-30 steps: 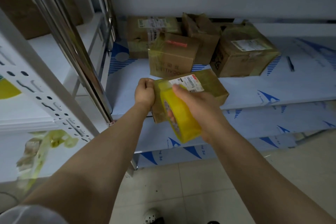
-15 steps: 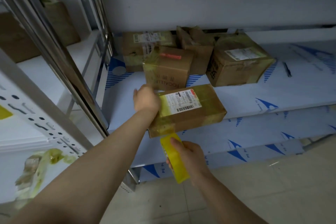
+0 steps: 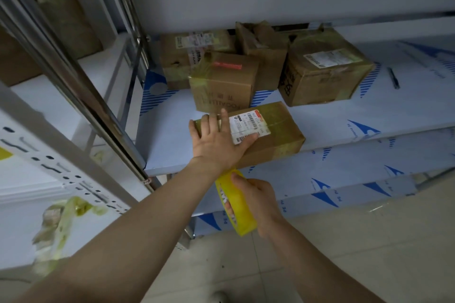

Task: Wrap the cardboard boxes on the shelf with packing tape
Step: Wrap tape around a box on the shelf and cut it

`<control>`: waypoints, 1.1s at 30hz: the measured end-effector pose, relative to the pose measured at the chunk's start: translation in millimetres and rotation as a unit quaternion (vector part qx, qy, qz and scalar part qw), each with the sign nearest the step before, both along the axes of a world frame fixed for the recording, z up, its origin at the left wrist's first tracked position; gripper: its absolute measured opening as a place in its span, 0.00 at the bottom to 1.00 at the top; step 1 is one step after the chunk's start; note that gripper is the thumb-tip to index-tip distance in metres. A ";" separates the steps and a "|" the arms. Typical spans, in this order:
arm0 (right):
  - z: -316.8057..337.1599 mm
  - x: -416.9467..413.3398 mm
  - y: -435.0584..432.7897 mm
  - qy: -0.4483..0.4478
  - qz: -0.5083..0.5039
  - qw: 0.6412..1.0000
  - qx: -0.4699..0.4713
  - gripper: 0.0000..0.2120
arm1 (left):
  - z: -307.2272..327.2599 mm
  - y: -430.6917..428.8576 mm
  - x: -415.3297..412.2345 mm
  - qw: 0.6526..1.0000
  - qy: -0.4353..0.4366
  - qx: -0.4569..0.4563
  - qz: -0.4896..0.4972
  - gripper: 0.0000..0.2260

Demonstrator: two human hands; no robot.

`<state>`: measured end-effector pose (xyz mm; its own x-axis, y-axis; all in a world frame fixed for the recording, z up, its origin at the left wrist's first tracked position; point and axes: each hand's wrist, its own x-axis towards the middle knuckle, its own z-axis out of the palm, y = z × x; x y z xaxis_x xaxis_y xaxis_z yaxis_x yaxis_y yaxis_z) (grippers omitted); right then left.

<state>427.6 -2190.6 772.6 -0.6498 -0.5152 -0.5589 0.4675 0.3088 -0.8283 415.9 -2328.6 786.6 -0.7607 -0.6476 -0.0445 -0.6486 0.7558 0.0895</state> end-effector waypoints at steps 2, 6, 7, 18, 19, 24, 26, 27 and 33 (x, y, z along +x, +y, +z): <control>1.3 1.0 -2.2 0.002 0.004 1.000 -0.003 0.20 | 0.2 -3.2 -2.3 1.000 -0.008 0.020 0.004 0.45; -0.2 1.2 -2.6 -0.006 -0.004 1.000 -0.014 0.19 | 5.9 1.3 -0.3 0.998 -0.012 0.055 -0.017 0.50; -1.0 0.0 -0.9 -0.009 -0.002 1.000 -0.013 0.19 | 7.9 -0.5 3.4 0.994 -0.035 0.095 -0.037 0.54; 11.8 -2.2 3.9 -0.005 0.020 1.000 -0.002 0.12 | 11.6 -38.1 25.3 0.975 -0.078 0.084 -0.190 0.54; 10.9 -1.8 4.3 0.000 0.021 1.000 0.001 0.12 | 13.4 -41.1 25.0 0.974 -0.098 0.102 -0.178 0.54; 12.0 -0.1 3.6 0.001 0.024 1.000 0.004 0.13 | 23.2 -40.7 22.4 0.970 -0.139 0.098 -0.174 0.52; 11.4 0.2 2.8 0.003 0.023 1.000 0.006 0.14 | 32.5 -43.1 11.8 0.968 -0.167 0.127 -0.136 0.52; 11.4 0.6 2.3 0.002 0.024 1.000 0.006 0.15 | 34.8 -43.3 4.0 0.971 -0.155 0.147 -0.105 0.52; 10.5 2.5 -4.1 0.002 0.017 1.000 0.002 0.17 | 11.1 -23.5 -16.0 0.999 -0.041 -0.028 -0.021 0.40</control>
